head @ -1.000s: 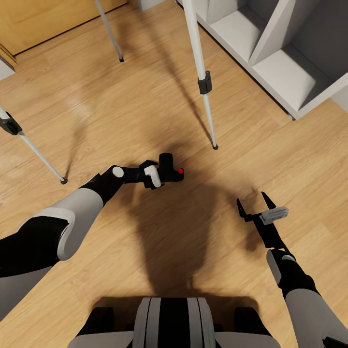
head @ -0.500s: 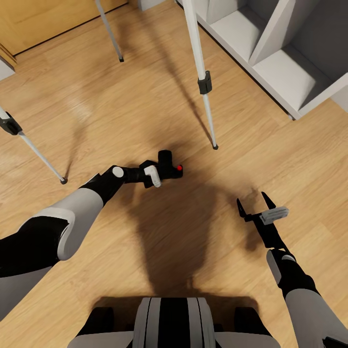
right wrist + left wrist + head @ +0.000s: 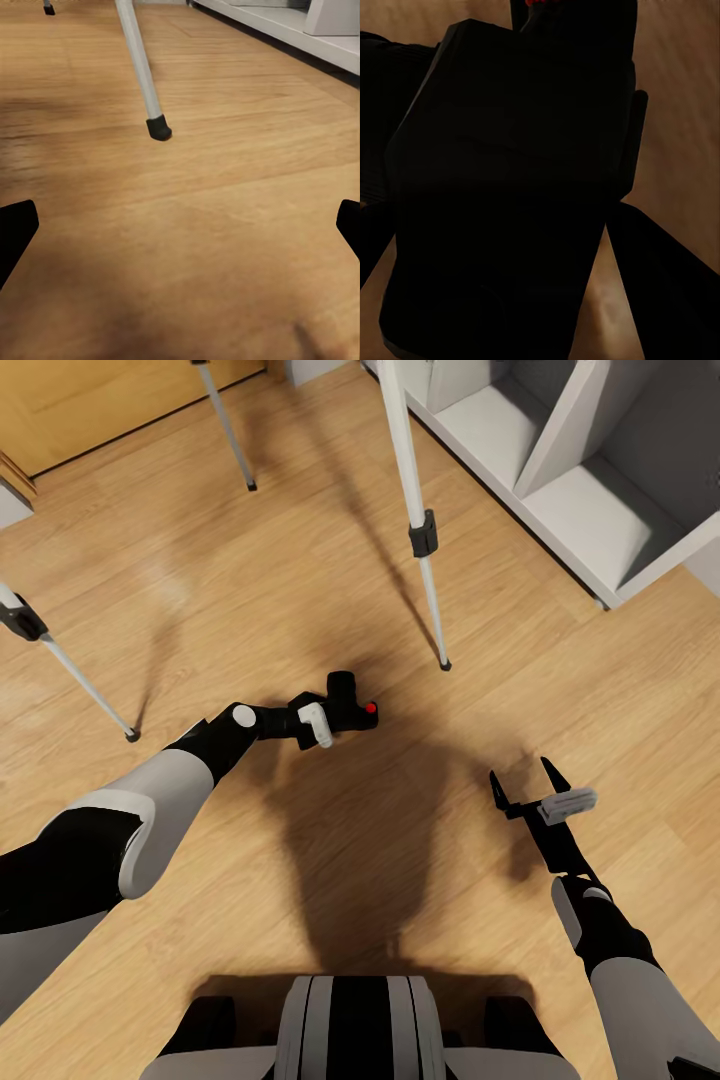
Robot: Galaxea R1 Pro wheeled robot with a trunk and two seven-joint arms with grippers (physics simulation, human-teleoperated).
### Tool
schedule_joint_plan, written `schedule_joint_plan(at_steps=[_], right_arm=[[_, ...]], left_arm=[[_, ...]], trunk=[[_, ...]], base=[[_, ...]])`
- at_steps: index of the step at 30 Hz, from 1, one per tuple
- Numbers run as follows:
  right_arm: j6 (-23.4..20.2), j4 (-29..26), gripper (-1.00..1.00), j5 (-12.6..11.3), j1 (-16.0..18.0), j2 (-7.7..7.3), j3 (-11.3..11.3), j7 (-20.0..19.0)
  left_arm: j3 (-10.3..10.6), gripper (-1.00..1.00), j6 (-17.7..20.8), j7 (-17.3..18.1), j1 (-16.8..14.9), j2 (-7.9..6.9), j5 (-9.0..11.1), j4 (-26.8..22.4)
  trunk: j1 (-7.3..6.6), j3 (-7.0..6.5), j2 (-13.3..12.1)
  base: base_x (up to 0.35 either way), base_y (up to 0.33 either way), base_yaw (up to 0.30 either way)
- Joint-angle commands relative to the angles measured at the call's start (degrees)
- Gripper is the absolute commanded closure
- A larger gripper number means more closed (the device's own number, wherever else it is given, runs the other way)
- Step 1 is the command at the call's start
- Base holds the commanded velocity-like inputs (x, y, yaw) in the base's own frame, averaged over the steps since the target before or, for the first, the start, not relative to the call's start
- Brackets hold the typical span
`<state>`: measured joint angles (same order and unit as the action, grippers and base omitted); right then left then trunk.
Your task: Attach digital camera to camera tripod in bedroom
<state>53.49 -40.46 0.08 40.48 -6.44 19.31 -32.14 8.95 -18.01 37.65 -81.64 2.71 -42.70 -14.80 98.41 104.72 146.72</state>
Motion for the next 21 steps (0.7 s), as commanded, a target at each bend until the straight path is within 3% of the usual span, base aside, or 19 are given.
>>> schedule_joint_plan(at_steps=[1, 21], right_arm=[[0.16, 0.03, -1.00, 0.00, 0.04, 0.03, 0.20, -0.38], [0.17, 0.03, -1.00, 0.00, 0.04, 0.03, 0.27, -0.38]], left_arm=[[-0.17, 1.00, -0.35, 0.06, -0.01, 0.02, -0.63, -0.05], [-0.23, 1.00, -0.43, 0.06, -0.01, 0.02, -0.63, -0.05]], trunk=[[-0.01, -0.07, 0.01], [-0.01, -1.88, 0.01]], base=[[0.000, 0.000, 0.000], [0.000, 0.000, 0.000]])
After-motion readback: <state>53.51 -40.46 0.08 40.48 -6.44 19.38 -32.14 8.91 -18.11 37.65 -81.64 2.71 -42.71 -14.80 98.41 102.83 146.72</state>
